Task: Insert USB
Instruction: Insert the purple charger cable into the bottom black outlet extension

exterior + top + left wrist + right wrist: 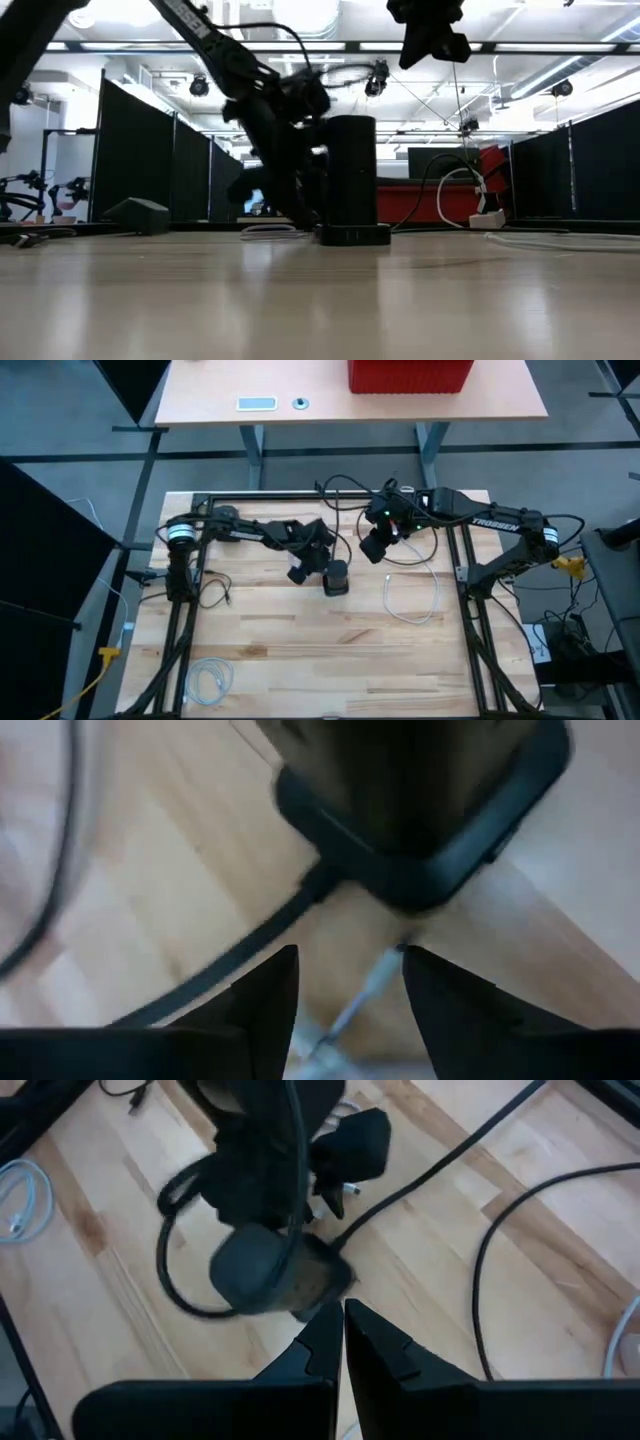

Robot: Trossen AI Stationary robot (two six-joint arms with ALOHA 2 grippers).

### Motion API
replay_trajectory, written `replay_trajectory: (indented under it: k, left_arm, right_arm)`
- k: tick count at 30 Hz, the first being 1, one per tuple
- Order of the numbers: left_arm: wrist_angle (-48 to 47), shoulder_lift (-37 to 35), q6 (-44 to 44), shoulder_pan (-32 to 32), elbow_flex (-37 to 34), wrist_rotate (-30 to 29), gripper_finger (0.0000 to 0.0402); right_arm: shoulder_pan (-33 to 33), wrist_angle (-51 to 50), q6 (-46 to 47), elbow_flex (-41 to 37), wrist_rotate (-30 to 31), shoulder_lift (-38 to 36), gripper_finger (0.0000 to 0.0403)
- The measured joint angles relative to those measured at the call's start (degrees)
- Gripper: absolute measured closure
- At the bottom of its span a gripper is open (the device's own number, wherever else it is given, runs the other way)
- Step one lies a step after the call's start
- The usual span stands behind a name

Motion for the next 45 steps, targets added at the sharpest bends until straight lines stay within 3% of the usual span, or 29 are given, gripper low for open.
replay_trajectory:
  k: [7, 12, 15, 19, 22, 37, 40, 45]
  left_arm:
    - [-3.2, 7.0, -1.2, -1.9, 5.3, -1.1, 0.0256]
    - [-5.9, 6.2, -0.3, -1.9, 6.0, -1.6, 0.0275]
    - [-7.2, 5.9, 1.1, -2.0, 5.9, -2.2, 0.0303]
    - [-8.6, 6.3, 0.4, -2.1, 5.2, -4.8, 0.0377]
    - [-8.6, 5.4, -4.1, -2.1, 4.6, -6.6, 0.0383]
    - [-6.9, -27.3, -22.3, 0.3, 2.8, 2.1, 0.0383]
    - [2.2, -36.3, -24.2, 0.1, 2.7, 4.4, 0.0383]
    - [19.3, -46.1, -21.3, 0.1, 0.7, 13.5, 0.0383]
  right_arm:
    - [0.5, -1.2, 0.2, 0.0, -1.2, -0.1, 0.0403]
    - [0.4, -3.0, -2.5, 0.0, -1.1, -0.1, 0.0403]
    - [0.4, -2.8, -4.1, 0.0, -0.9, -0.1, 0.0403]
    - [0.4, -2.8, -5.6, 0.0, -0.8, -0.2, 0.0403]
    - [0.4, -2.8, -5.8, 0.0, -0.2, -1.2, 0.0403]
    - [0.4, -2.8, -8.2, 1.0, 13.2, -11.3, 0.0403]
    - [0.4, -2.6, -8.9, 0.9, 15.9, -11.0, 0.0403]
    - [0.4, -1.1, -11.2, 0.9, 16.6, -9.3, 0.0403]
